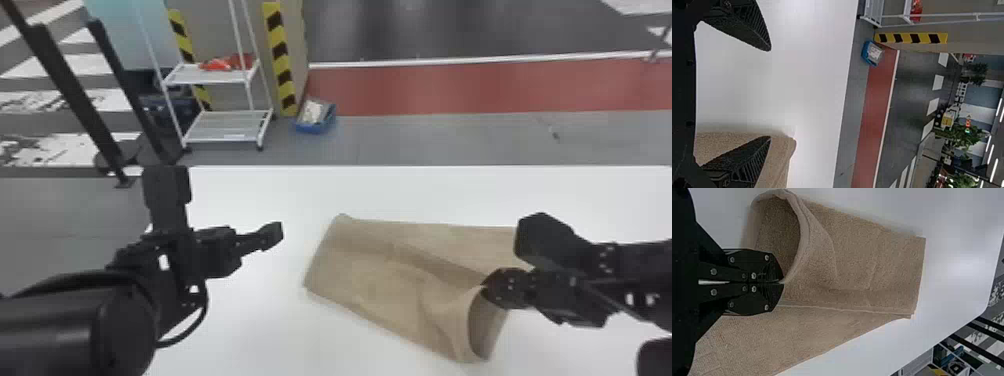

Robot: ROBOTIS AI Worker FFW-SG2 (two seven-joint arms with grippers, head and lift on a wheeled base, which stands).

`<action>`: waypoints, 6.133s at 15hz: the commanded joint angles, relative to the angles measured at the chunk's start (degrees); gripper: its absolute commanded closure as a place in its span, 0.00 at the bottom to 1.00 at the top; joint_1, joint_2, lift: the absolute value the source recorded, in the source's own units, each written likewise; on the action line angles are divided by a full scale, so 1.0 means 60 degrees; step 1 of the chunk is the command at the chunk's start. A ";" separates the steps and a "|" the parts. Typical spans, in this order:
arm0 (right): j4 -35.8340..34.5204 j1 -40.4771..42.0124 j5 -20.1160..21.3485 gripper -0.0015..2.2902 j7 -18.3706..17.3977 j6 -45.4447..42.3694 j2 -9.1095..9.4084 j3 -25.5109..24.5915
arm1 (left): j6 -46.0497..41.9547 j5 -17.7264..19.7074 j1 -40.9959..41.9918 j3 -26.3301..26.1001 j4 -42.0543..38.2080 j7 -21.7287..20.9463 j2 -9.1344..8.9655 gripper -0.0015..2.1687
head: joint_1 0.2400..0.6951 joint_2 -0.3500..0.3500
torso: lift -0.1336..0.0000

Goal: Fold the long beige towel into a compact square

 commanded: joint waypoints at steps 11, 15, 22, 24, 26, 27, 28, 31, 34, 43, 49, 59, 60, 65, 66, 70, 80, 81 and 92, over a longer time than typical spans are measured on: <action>-0.0881 0.0578 -0.1098 0.03 -0.0358 0.1386 0.0165 -0.1007 | 0.0001 -0.0022 0.0008 -0.0114 0.0180 -0.0013 -0.0069 0.04 | 1.00 0.62 | 0.07; -0.0867 0.0622 -0.2211 0.03 -0.0651 0.2206 0.0575 -0.1139 | 0.0001 -0.0036 -0.0007 -0.0172 0.0209 -0.0013 -0.0069 0.04 | 1.00 0.61 | 0.07; -0.0881 0.0564 -0.1801 0.06 0.0227 0.1972 0.0282 -0.1080 | 0.0001 -0.0022 0.0096 -0.0011 0.0150 -0.0027 -0.0069 0.04 | 1.00 0.66 | 0.07; -0.0984 0.0564 -0.1625 0.07 0.0332 0.1884 0.0135 -0.1080 | 0.0001 -0.0036 0.0096 -0.0055 0.0165 -0.0027 -0.0069 0.04 | 1.00 0.66 | 0.07; -0.1042 0.0666 -0.1024 0.07 0.0332 0.0624 -0.0143 -0.1066 | 0.0001 -0.0051 0.0096 -0.0040 0.0165 -0.0027 -0.0069 0.04 | 1.00 0.64 | 0.07; -0.1160 0.0725 -0.0644 0.07 0.0332 0.0243 -0.0275 -0.0978 | 0.0001 -0.0051 0.0096 -0.0026 0.0165 -0.0027 -0.0069 0.04 | 1.00 0.63 | 0.07; -0.1248 0.0813 -0.0087 0.07 0.0332 0.0126 -0.0465 -0.0641 | 0.0001 -0.0051 0.0096 -0.0011 0.0180 -0.0027 -0.0069 0.04 | 1.00 0.63 | 0.07; -0.1306 0.1018 0.1422 0.09 0.0332 -0.0167 -0.0758 0.0384 | 0.0001 -0.0051 0.0096 -0.0011 0.0180 -0.0027 -0.0069 0.04 | 1.00 0.62 | 0.07; -0.1028 0.0901 0.1715 0.11 0.0154 -0.0196 -0.0597 0.0970 | 0.0001 -0.0051 0.0111 -0.0011 0.0194 -0.0027 -0.0069 0.04 | 1.00 0.64 | 0.07; -0.0735 0.0593 0.1773 0.51 0.0183 -0.0138 -0.0289 0.1468 | 0.0001 -0.0036 0.0184 0.0121 0.0150 -0.0042 -0.0069 0.04 | 1.00 0.73 | 0.07; -0.1233 0.0886 0.1671 0.67 0.0332 0.0068 -0.0480 0.1395 | 0.0001 -0.0051 0.0169 0.0062 0.0165 -0.0027 -0.0069 0.04 | 1.00 0.74 | 0.07; -0.1643 0.1325 0.1642 0.66 0.0332 0.0624 -0.0641 0.1205 | 0.0001 -0.0066 0.0169 -0.0026 0.0194 -0.0027 -0.0069 0.04 | 1.00 0.71 | 0.07; -0.1614 0.1325 0.1627 0.55 0.0332 0.0624 -0.0626 0.1190 | 0.0001 -0.0066 0.0169 -0.0026 0.0194 -0.0027 -0.0069 0.04 | 1.00 0.71 | 0.07; -0.2024 0.1325 0.0836 0.00 0.0332 0.2294 -0.0524 0.0575 | 0.0001 -0.0066 0.0184 0.0018 0.0268 -0.0042 -0.0069 0.04 | 1.00 0.68 | 0.07; -0.2097 0.1384 0.0514 0.01 0.0332 0.2646 -0.0465 0.0370 | 0.0001 -0.0051 0.0169 0.0018 0.0282 -0.0027 -0.0069 0.04 | 1.00 0.68 | 0.07; -0.2097 0.1531 -0.1361 0.03 0.0286 0.4228 0.0179 -0.0670 | -0.0028 -0.0051 0.0125 0.0018 0.0429 -0.0042 -0.0069 0.04 | 1.00 0.65 | 0.07; -0.1335 0.0564 -0.0453 0.04 -0.1604 0.5341 0.0809 0.0970 | -0.0028 -0.0051 0.0213 0.0150 0.0385 -0.0057 -0.0069 0.04 | 1.00 0.71 | 0.07; -0.1262 0.0564 -0.0307 0.04 -0.1604 0.5341 0.0795 0.1117 | -0.0028 -0.0022 0.0213 0.0209 0.0385 -0.0071 -0.0069 0.04 | 1.00 0.71 | 0.07; -0.0793 0.0798 0.0660 0.04 -0.1457 0.5341 0.0516 0.1468 | -0.0028 -0.0007 0.0228 0.0282 0.0443 -0.0159 -0.0069 0.04 | 1.00 0.71 | 0.07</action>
